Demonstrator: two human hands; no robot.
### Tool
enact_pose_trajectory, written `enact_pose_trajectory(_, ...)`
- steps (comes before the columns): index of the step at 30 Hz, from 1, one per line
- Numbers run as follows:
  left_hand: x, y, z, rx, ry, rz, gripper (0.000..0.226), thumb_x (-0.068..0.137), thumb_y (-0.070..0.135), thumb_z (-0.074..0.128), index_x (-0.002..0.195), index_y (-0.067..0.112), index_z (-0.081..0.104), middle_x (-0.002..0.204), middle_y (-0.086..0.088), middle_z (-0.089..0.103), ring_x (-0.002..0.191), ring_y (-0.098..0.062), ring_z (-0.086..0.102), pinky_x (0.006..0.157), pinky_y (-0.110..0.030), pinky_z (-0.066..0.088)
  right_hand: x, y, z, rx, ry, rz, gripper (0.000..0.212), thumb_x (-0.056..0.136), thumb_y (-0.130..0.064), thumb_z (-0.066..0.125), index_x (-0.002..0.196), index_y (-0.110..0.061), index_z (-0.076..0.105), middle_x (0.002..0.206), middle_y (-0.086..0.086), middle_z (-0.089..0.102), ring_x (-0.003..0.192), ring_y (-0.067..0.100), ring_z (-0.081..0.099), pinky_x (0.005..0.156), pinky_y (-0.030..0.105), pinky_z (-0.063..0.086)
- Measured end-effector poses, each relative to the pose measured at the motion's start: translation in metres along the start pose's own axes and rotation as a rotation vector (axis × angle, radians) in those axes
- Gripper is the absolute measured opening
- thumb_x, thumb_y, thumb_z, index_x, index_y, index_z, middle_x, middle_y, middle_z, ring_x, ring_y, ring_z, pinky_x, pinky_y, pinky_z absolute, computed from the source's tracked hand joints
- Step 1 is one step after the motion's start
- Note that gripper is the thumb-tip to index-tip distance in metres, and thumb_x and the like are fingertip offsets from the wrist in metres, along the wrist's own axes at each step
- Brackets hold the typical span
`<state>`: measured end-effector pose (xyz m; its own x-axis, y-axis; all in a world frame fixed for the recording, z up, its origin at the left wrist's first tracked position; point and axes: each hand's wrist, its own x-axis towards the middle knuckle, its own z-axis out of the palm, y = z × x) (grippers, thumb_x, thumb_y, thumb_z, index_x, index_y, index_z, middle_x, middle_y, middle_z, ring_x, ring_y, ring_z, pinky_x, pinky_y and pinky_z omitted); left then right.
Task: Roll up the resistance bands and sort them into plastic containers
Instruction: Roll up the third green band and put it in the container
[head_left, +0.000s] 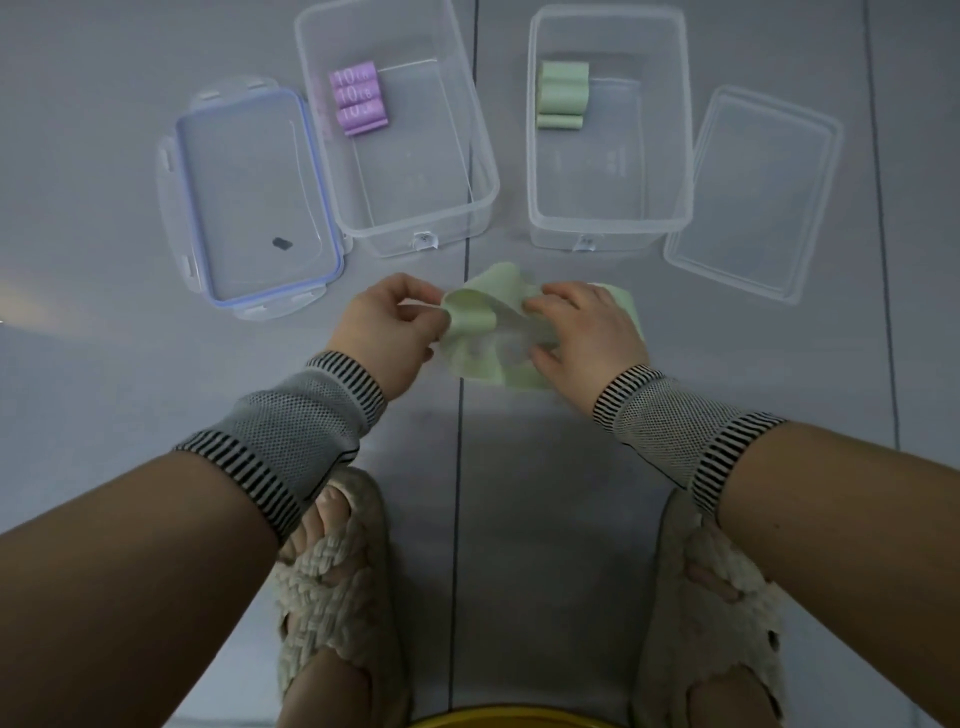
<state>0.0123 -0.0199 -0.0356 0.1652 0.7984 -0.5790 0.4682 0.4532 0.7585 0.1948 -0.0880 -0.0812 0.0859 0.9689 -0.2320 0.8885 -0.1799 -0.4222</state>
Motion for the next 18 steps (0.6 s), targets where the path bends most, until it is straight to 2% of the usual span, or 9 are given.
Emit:
enact_pose_trajectory(3, 0.001, 0.016, 0.004, -0.179, -0.036, -0.051, 0.021, 0.089, 0.001, 0.05, 0.081, 0.02, 0.054, 0.083, -0.004, 0.063, 0.078, -0.021, 0.059, 0.076, -0.033, 0.052, 0.003, 0.001, -0.008, 0.051, 0.085, 0.01, 0.036, 0.083, -0.022, 0.065, 0.119, -0.015, 0.064, 0.124, 0.007, 0.058, 0.116, 0.032, 0.048, 0.099, 0.041, 0.039)
enact_pose_trajectory(6, 0.008, 0.022, 0.007, -0.192, -0.045, -0.035, 0.021, 0.09, 0.003, 0.047, 0.09, 0.022, 0.055, 0.086, -0.003, 0.061, 0.082, -0.023, 0.058, 0.084, -0.04, 0.05, 0.006, 0.005, -0.016, 0.078, 0.127, 0.052, 0.032, 0.087, -0.021, 0.061, 0.117, -0.013, 0.065, 0.123, 0.007, 0.059, 0.117, 0.031, 0.047, 0.1, 0.037, 0.036)
enact_pose_trajectory(8, 0.017, 0.017, 0.005, 0.071, -0.02, 0.027, 0.024, 0.091, 0.013, 0.052, 0.111, 0.025, 0.054, 0.109, -0.004, 0.06, 0.098, -0.023, 0.059, 0.094, -0.044, 0.049, 0.007, 0.009, -0.018, 0.097, 0.159, 0.085, 0.033, 0.086, -0.021, 0.06, 0.118, -0.012, 0.064, 0.125, 0.009, 0.057, 0.117, 0.031, 0.047, 0.102, 0.038, 0.037)
enact_pose_trajectory(10, 0.022, 0.01, 0.001, 0.37, 0.041, 0.052, 0.04, 0.091, 0.019, 0.055, 0.13, 0.024, 0.047, 0.131, -0.004, 0.05, 0.116, -0.022, 0.052, 0.099, -0.039, 0.044, 0.005, 0.012, -0.018, 0.092, 0.175, 0.102, 0.036, 0.083, -0.019, 0.062, 0.118, -0.01, 0.063, 0.126, 0.011, 0.055, 0.118, 0.031, 0.046, 0.103, 0.039, 0.037)
enact_pose_trajectory(11, 0.021, 0.006, -0.001, 0.464, 0.089, 0.073, 0.043, 0.09, 0.02, 0.056, 0.132, 0.023, 0.046, 0.135, -0.005, 0.046, 0.12, -0.022, 0.049, 0.1, -0.034, 0.041, 0.004, 0.014, -0.018, 0.085, 0.168, 0.107, 0.037, 0.082, -0.018, 0.062, 0.118, -0.01, 0.063, 0.126, 0.011, 0.055, 0.119, 0.032, 0.046, 0.104, 0.039, 0.037)
enact_pose_trajectory(14, 0.013, -0.008, 0.0, 0.635, 0.207, 0.195, 0.029, 0.087, 0.022, 0.061, 0.116, 0.021, 0.057, 0.125, -0.006, 0.049, 0.111, -0.022, 0.052, 0.092, -0.028, 0.037, 0.0, 0.018, -0.015, 0.052, 0.14, 0.113, 0.038, 0.08, -0.017, 0.062, 0.118, -0.01, 0.063, 0.126, 0.011, 0.055, 0.12, 0.033, 0.043, 0.103, 0.038, 0.036)
enact_pose_trajectory(16, 0.007, -0.017, 0.004, 0.71, 0.21, 0.253, 0.02, 0.085, 0.026, 0.064, 0.104, 0.019, 0.06, 0.114, -0.004, 0.052, 0.099, -0.022, 0.054, 0.084, -0.027, 0.039, -0.002, 0.021, -0.013, 0.035, 0.143, 0.111, 0.037, 0.08, -0.016, 0.062, 0.116, -0.01, 0.064, 0.124, 0.011, 0.056, 0.119, 0.033, 0.043, 0.102, 0.037, 0.036)
enact_pose_trajectory(18, 0.006, -0.024, 0.009, 0.755, 0.175, 0.301, 0.022, 0.082, 0.029, 0.067, 0.099, 0.019, 0.06, 0.108, -0.003, 0.053, 0.096, -0.023, 0.055, 0.083, -0.03, 0.042, -0.003, 0.022, -0.013, 0.016, 0.168, 0.115, 0.034, 0.079, -0.016, 0.063, 0.113, -0.011, 0.066, 0.121, 0.009, 0.058, 0.115, 0.033, 0.044, 0.098, 0.036, 0.038)
